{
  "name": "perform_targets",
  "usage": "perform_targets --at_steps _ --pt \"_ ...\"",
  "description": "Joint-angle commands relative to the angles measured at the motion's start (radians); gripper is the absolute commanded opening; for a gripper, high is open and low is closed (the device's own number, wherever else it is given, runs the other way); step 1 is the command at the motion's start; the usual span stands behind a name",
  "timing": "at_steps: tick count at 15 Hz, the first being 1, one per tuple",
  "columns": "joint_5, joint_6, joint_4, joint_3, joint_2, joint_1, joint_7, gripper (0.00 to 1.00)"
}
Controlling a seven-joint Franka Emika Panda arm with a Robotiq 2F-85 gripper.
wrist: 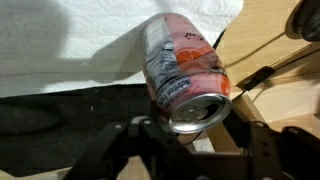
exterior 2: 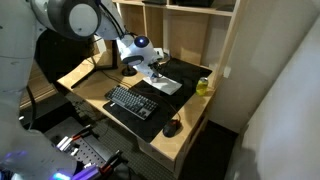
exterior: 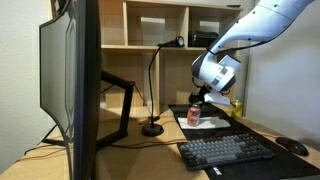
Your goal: Place the soda cans on the paper
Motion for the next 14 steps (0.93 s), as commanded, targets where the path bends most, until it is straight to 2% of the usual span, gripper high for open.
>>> perform_targets --at_steps 1,3,4,7,10,12,13,14 --pt "-0.010 0.054 -0.013 0.012 0.017 -0.009 -0.024 0.42" --pt "-0.009 0.028 -0.029 -0.022 -0.001 0.015 -0.004 0.42" --pt "-0.008 0.009 -0.033 -0.030 -0.007 0.019 0.001 0.92" --pt "-0.003 0.015 -0.032 -0.021 0.003 0.011 -0.001 1.00" --pt "-0.008 0.042 -0.023 0.016 0.023 -0.016 -0.023 1.00" --pt "-0.011 0.048 -0.026 0.007 0.019 -0.008 -0.021 1.00" --pt "-0.031 -0.114 -0.003 -0.108 -0.077 0.034 0.017 1.00" --pt "-0.047 -0.144 -0.007 -0.163 -0.099 0.064 0.038 1.00"
